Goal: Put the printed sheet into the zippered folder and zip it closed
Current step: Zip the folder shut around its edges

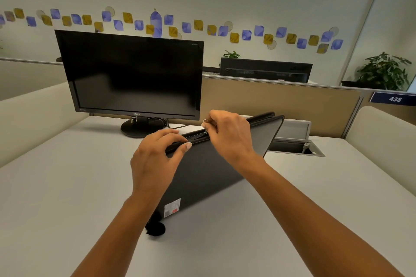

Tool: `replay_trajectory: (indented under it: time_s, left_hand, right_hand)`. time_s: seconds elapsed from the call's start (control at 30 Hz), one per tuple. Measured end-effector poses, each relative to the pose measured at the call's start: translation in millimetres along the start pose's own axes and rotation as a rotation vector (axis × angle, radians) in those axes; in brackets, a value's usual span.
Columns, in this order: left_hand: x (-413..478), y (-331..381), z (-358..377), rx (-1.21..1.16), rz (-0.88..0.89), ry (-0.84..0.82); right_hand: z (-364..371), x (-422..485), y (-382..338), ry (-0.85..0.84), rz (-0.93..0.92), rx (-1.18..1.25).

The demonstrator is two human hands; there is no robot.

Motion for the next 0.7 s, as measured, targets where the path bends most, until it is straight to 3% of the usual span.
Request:
replay_trajectory:
  time_s: [0.2, 0.7]
  left_hand:
    - [10.7, 19.1, -14.8, 0.299, 0.203, 0.021]
    - [22.7, 5.4, -3.6, 0.234, 0.267, -0.033]
  right_hand:
    - [7.0, -0.3, -19.3, -0.002, -0.008, 0.094]
    - [18.0, 1.7, 5.4, 0.011, 0.178, 0.065]
Point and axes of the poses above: each hand's wrist, its own x-axis towards the middle knuckle, its own z-axis out of the palm, y = z × x, the point moved 8 cm from there along x, towards the middle knuckle, and after that the axes turned 9 degrees about x, right-handed, at the moved point
